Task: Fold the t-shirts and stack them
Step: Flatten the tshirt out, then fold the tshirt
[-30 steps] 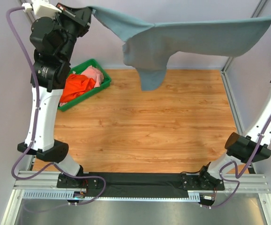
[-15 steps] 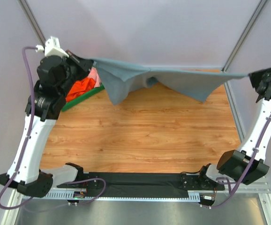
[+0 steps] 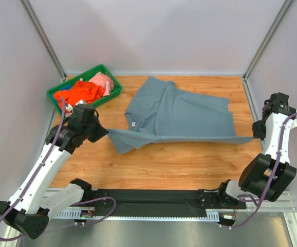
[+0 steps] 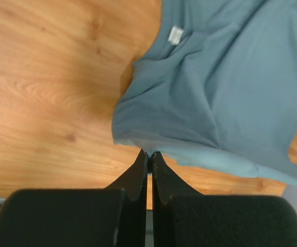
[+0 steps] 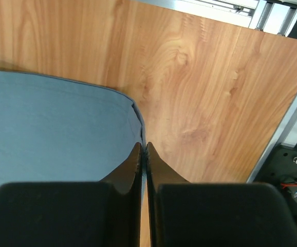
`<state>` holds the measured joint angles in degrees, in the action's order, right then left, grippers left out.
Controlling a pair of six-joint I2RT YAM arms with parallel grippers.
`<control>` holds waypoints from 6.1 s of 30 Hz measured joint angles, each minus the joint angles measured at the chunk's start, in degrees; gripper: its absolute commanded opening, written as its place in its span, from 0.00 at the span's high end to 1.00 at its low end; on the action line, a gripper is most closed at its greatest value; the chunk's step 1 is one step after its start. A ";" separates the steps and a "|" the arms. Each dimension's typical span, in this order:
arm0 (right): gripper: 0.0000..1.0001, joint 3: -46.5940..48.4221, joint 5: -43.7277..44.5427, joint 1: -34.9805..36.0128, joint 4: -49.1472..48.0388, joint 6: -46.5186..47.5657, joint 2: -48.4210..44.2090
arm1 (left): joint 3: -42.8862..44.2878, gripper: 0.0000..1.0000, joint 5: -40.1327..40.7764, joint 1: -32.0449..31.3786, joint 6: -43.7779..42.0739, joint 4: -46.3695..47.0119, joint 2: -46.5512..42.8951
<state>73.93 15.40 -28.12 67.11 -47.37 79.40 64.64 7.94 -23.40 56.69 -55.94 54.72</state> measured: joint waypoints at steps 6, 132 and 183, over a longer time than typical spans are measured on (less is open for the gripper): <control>1.00 -2.99 2.93 2.67 0.28 0.92 0.07 | -7.02 1.00 -1.64 -0.61 1.18 -1.62 -0.09; 0.64 -3.06 -7.89 7.08 -4.98 12.22 22.58 | -3.23 0.55 -11.85 -5.73 -17.33 -0.83 31.63; 0.66 -2.84 -6.16 29.00 -2.84 11.02 4.66 | 15.52 0.49 -14.38 -2.75 -2.01 6.19 52.81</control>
<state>71.09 9.23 0.89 64.27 -36.36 84.05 80.16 -6.44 -26.15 54.68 -49.76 107.53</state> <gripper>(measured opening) 0.342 0.513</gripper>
